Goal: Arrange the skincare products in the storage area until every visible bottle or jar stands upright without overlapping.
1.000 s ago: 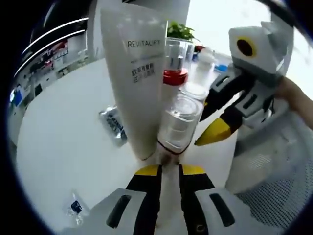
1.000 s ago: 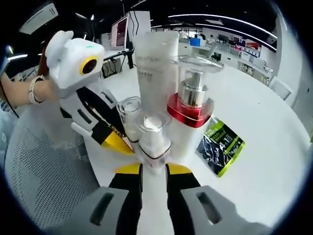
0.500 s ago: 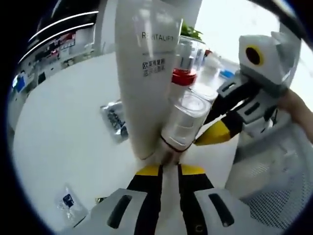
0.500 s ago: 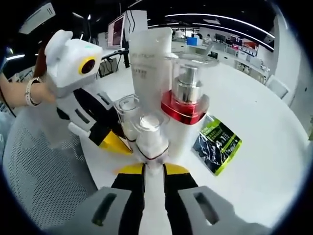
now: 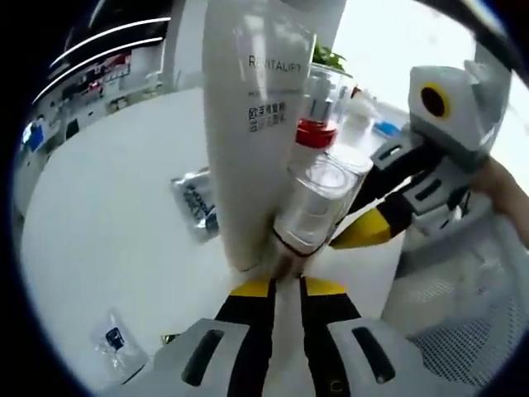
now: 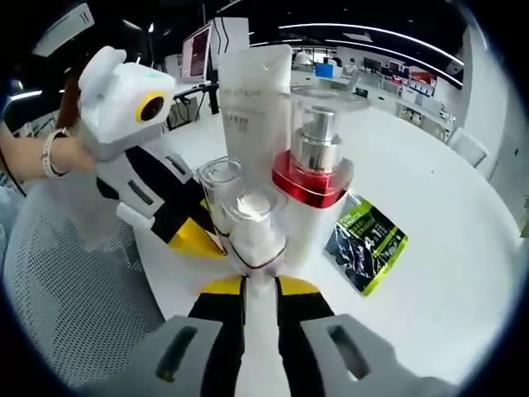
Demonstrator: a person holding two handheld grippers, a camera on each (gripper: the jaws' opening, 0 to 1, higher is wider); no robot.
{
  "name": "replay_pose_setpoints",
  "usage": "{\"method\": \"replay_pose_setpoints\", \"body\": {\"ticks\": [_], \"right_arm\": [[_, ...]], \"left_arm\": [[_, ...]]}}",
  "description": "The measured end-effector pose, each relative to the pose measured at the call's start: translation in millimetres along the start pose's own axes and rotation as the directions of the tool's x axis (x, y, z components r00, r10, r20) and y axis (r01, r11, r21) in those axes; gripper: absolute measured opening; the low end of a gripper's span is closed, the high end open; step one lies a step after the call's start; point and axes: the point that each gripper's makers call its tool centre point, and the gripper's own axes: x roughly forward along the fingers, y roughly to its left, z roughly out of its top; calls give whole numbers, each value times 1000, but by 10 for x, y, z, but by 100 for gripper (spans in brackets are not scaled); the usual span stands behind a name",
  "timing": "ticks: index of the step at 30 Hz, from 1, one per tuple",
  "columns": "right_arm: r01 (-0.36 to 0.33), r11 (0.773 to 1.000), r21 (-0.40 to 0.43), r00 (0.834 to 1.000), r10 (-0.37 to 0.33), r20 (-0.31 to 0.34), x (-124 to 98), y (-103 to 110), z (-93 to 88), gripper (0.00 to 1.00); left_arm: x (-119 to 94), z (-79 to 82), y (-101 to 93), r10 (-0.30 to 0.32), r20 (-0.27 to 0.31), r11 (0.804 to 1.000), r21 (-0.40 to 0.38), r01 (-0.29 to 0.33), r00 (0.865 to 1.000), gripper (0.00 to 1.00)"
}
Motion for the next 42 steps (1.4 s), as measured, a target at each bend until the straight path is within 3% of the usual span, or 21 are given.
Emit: {"method": "replay_pose_setpoints", "body": {"ticks": [14, 19, 29, 35, 39, 42], "right_arm": [[-30, 999, -23, 999, 30, 18, -107, 90, 17, 22], [-29, 999, 19, 999, 29, 31, -167, 119, 20, 27], [4, 999, 43, 999, -7, 54, -387, 128, 97, 35], [60, 998, 16, 995, -61, 84, -577, 96, 210, 47], [82, 997, 1, 991, -82, 110, -691, 105, 301, 53], [105, 994, -22, 987, -101, 127, -766, 110, 373, 61]], "left_arm": [[-125, 47, -16, -4, 9, 999, 36, 3, 1000, 9], [-225, 75, -12, 4, 20, 998, 66, -5, 1000, 11], [-517, 253, -40, 21, 104, 995, 92, -31, 994, 17], [-741, 356, -6, 57, 164, 992, 103, -75, 985, 25], [-900, 396, 23, 86, 190, 990, 96, -106, 978, 34], [-1041, 437, 76, 126, 220, 985, 85, -147, 967, 46]]}}
